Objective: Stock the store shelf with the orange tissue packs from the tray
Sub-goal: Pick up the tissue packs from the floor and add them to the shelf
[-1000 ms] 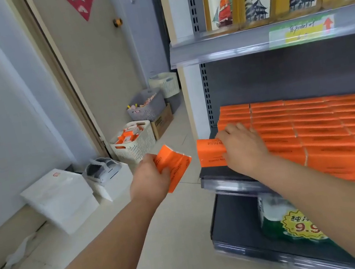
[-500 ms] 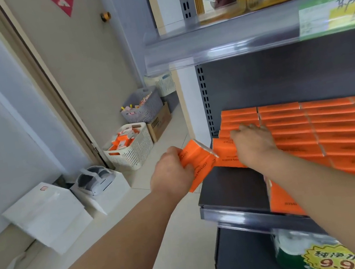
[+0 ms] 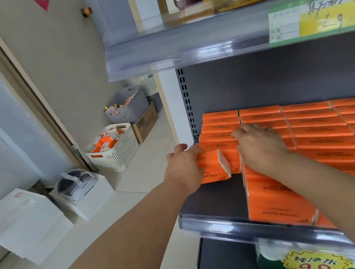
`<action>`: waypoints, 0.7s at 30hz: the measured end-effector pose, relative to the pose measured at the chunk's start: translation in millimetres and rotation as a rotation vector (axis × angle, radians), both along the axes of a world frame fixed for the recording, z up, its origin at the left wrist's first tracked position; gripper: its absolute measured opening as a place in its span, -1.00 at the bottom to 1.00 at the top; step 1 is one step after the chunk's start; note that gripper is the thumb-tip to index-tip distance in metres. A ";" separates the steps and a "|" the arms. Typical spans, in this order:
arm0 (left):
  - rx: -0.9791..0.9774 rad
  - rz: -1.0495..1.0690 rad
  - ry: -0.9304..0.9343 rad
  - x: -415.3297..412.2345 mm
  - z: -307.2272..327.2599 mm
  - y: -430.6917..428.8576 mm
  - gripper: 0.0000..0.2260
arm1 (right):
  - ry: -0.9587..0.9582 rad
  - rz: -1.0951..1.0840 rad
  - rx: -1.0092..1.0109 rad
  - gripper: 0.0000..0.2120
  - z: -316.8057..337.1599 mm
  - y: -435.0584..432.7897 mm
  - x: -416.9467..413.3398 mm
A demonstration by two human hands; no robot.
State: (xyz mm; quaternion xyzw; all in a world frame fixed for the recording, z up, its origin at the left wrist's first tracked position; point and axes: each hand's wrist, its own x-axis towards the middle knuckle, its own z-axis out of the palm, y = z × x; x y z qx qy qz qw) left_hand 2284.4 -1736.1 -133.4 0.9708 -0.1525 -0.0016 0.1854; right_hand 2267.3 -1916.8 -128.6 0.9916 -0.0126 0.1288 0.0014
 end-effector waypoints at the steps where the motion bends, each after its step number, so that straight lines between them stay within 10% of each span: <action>1: -0.002 -0.007 -0.002 0.8 -2.9 -6.5 -0.57 | 0.000 -0.002 0.004 -0.63 -0.3 -3.1 -4.2; 21: -0.193 0.219 0.039 2.9 -14.0 -19.2 -0.36 | 0.010 0.055 -0.020 -0.59 -1.5 4.3 -23.4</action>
